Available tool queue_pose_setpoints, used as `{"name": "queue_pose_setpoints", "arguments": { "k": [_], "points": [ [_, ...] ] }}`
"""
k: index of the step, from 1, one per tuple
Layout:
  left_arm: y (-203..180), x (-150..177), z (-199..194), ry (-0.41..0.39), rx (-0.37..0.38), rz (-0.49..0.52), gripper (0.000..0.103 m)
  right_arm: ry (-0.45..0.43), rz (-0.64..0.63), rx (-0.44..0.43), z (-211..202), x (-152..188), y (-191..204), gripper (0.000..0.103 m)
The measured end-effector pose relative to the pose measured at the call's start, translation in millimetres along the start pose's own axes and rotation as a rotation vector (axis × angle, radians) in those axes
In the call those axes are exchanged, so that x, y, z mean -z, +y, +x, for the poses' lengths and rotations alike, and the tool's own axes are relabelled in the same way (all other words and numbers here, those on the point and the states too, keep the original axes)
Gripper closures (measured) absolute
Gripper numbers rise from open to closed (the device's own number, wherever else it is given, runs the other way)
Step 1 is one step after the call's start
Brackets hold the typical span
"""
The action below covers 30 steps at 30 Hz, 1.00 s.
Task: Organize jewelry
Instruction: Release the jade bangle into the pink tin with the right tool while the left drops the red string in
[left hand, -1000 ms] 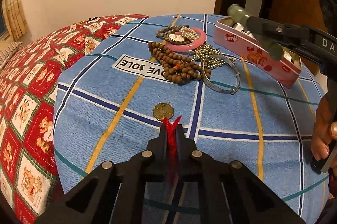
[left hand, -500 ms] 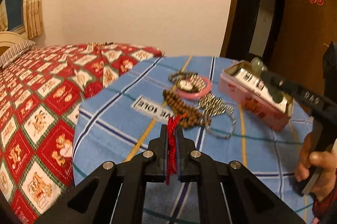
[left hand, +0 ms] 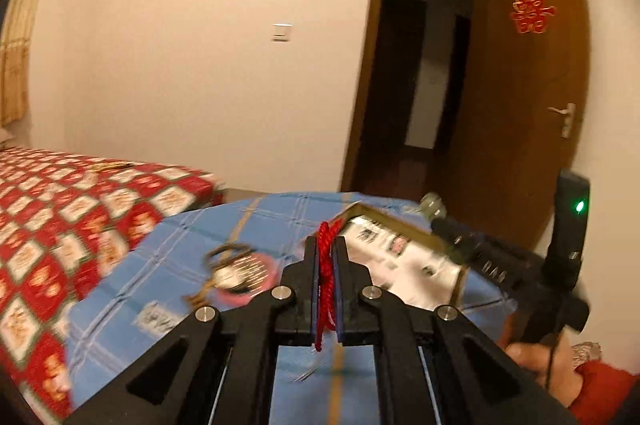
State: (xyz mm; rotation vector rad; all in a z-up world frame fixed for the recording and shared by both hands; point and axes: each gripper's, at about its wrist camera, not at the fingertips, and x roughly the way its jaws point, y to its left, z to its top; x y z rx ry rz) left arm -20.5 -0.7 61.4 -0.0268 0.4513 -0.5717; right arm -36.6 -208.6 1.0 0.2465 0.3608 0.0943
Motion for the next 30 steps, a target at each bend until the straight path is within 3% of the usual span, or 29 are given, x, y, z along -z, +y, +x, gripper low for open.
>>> {"name": "queue_pose_setpoints", "arguments": {
  "k": [8,13,18,30],
  "points": [
    [-42.2,-11.1,80.6,0.031,0.104,-0.005,0.099,0.067,0.045,0.084,14.2,2.5,-45.1,0.085],
    [-57.9,-0.1,119.4,0.096,0.101,0.018,0.098,0.098,0.035,0.082,21.7,3.0,-43.2,0.085],
    [-55.3,10.9,138.2,0.151,0.088,0.004,0.098,0.143,-0.016,0.103,29.5,6.7,-34.7,0.085],
    [-53.7,21.0,153.7,0.211,0.055,-0.003,0.098,0.159,0.008,0.102,33.3,6.1,-41.8,0.084]
  ]
}}
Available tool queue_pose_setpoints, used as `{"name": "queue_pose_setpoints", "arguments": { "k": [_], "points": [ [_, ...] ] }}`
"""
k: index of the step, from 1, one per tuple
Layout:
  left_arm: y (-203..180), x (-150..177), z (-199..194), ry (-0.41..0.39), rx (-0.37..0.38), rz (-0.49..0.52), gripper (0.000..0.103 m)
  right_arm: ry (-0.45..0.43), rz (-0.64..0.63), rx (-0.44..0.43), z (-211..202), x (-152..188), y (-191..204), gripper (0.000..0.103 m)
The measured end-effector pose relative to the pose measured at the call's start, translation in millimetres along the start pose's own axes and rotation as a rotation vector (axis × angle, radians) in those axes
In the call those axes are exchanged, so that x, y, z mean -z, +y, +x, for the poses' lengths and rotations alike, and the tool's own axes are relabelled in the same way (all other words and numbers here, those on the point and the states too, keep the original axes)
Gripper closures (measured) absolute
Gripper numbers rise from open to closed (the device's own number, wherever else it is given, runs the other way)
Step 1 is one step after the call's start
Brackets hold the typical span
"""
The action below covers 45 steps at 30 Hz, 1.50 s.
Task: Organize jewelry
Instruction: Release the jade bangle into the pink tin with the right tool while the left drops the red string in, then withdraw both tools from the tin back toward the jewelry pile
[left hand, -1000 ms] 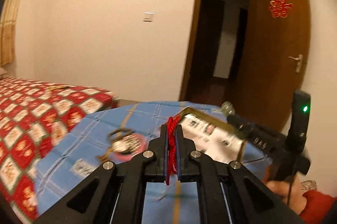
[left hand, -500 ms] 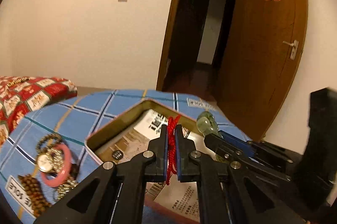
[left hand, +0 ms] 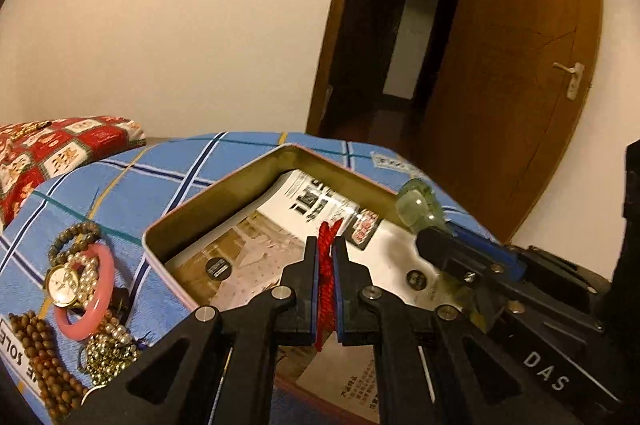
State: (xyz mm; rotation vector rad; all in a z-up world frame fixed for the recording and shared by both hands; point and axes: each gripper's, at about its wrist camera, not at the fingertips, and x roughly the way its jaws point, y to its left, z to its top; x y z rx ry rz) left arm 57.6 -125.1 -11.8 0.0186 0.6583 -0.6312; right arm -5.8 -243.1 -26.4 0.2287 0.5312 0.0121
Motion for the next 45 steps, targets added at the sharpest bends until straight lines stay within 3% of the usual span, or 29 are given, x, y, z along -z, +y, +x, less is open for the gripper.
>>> {"name": "queue_pose_setpoints", "arguments": {
  "k": [3,4,7,10,13,15,26,45],
  "points": [
    [2.1,1.9,2.3,0.016,-0.025,-0.015,0.094,0.001,0.0,0.005,1.1,0.0,-0.5,0.079],
    [1.9,3.2,2.4,0.023,-0.038,-0.016,0.089,-0.002,0.001,0.01,0.6,0.0,-0.5,0.077],
    [1.3,7.2,-1.5,0.027,-0.073,-0.016,0.074,-0.024,0.009,0.02,-3.0,0.3,-1.8,0.058],
    [1.7,9.6,-12.8,-0.001,-0.115,-0.02,0.055,-0.048,0.027,0.021,-7.8,0.2,-4.8,0.054],
    [2.3,12.8,-30.6,-0.046,-0.195,-0.014,0.05,-0.078,0.028,0.036,-12.3,-0.5,-4.8,0.042],
    [5.1,14.6,-38.2,-0.06,-0.221,-0.016,0.049,-0.087,0.024,0.044,-13.7,-0.6,-3.9,0.034],
    [31.4,30.6,-68.3,-0.092,-0.341,-0.036,0.049,-0.121,-0.002,0.083,-18.6,0.6,1.8,0.03],
    [59.8,50.1,-98.9,-0.108,-0.437,-0.063,0.048,-0.141,-0.059,0.152,-23.6,4.4,13.3,0.029]
  ]
}}
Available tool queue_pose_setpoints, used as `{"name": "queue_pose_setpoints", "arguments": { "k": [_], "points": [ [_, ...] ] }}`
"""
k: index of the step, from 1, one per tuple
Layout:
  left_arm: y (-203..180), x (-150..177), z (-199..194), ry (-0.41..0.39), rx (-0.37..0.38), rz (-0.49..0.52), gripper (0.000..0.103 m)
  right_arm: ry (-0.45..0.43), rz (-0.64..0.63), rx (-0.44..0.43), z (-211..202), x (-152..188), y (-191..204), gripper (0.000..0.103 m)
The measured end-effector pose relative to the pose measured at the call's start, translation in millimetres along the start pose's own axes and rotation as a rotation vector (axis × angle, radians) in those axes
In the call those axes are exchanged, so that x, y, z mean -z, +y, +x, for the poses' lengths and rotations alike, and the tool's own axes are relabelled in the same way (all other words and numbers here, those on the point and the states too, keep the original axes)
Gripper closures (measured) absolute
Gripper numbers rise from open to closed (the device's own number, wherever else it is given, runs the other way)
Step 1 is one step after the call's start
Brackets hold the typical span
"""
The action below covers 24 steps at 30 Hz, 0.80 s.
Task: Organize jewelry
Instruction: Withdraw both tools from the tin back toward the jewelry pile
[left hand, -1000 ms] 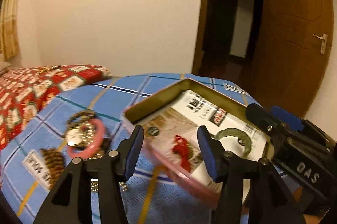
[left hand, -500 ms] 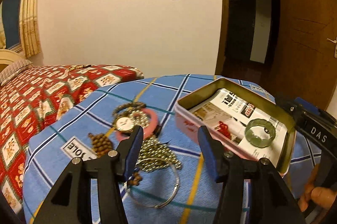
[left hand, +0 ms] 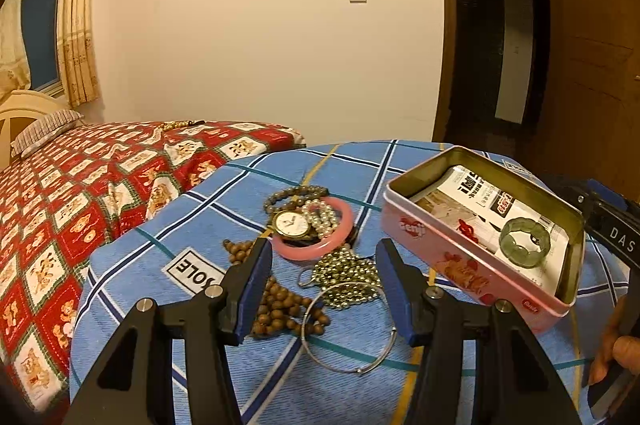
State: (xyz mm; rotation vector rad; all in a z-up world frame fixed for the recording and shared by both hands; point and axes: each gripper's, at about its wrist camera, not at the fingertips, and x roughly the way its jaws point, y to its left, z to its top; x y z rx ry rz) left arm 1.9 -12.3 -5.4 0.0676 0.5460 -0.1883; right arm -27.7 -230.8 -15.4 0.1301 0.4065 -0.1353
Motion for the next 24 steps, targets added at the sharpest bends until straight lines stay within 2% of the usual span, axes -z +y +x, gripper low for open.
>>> {"name": "queue_pose_setpoints", "arguments": {
  "k": [18,22,24],
  "points": [
    [20.8,3.0,-1.4,0.012,-0.017,-0.037,0.048,0.001,0.005,-0.001,-7.1,1.9,5.1,0.029],
    [33.6,2.5,-3.1,0.013,-0.029,-0.046,0.048,0.001,0.011,-0.022,-13.1,3.8,10.1,0.029],
    [49.3,1.7,-4.3,0.016,-0.031,-0.085,0.048,0.0,0.021,-0.054,-19.2,5.8,15.1,0.029]
  ]
}}
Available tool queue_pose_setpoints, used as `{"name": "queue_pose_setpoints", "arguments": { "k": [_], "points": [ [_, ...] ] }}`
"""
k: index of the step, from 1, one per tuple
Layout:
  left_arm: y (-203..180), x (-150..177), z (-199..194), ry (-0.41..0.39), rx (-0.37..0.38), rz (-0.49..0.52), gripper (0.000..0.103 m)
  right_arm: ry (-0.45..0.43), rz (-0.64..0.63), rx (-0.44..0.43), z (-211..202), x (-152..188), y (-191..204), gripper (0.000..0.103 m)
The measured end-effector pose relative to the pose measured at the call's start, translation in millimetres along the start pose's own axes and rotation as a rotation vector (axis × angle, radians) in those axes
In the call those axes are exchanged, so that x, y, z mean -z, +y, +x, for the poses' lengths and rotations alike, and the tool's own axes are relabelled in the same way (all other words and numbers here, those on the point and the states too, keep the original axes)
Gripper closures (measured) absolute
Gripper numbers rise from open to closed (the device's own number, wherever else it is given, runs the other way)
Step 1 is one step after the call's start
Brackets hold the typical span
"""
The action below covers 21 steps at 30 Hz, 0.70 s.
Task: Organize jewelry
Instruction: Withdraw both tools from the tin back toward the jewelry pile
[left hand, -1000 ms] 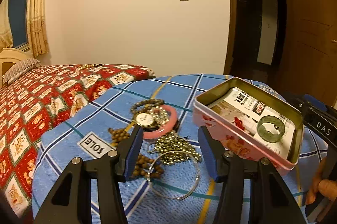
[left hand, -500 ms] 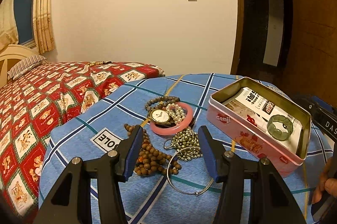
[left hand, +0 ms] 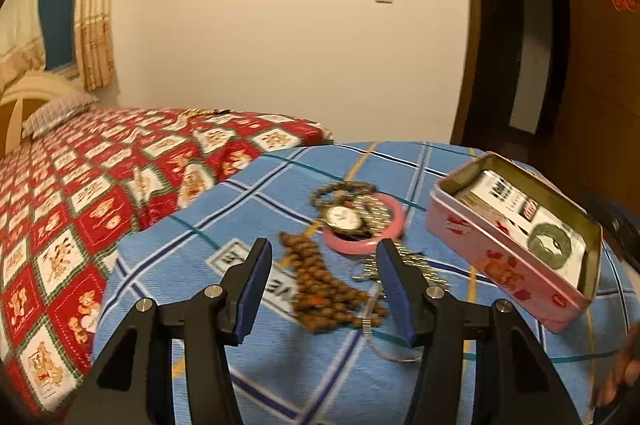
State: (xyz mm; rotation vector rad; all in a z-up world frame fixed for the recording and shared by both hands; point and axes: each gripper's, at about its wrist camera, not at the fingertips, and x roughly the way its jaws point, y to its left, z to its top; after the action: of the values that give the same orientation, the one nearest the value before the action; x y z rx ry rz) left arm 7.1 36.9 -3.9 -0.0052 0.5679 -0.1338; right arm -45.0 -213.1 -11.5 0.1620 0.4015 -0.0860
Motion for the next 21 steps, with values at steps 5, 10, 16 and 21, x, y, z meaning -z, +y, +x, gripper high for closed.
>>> {"name": "queue_pose_setpoints", "arguments": {
  "k": [5,10,16,21],
  "points": [
    [48.8,-2.0,0.8,0.012,-0.013,-0.188,0.048,0.017,-0.008,-0.105,-9.7,7.2,27.3,0.029],
    [79.1,1.4,6.4,0.041,-0.058,-0.307,0.048,0.1,-0.065,-0.225,-2.4,15.1,68.2,0.029],
    [91.0,6.7,14.6,0.094,-0.057,-0.378,0.048,0.263,-0.152,-0.325,22.5,26.8,114.0,0.024],
    [98.9,10.8,18.9,0.121,-0.042,-0.421,0.048,0.403,-0.196,-0.358,53.7,37.8,137.6,0.015]
  ]
}}
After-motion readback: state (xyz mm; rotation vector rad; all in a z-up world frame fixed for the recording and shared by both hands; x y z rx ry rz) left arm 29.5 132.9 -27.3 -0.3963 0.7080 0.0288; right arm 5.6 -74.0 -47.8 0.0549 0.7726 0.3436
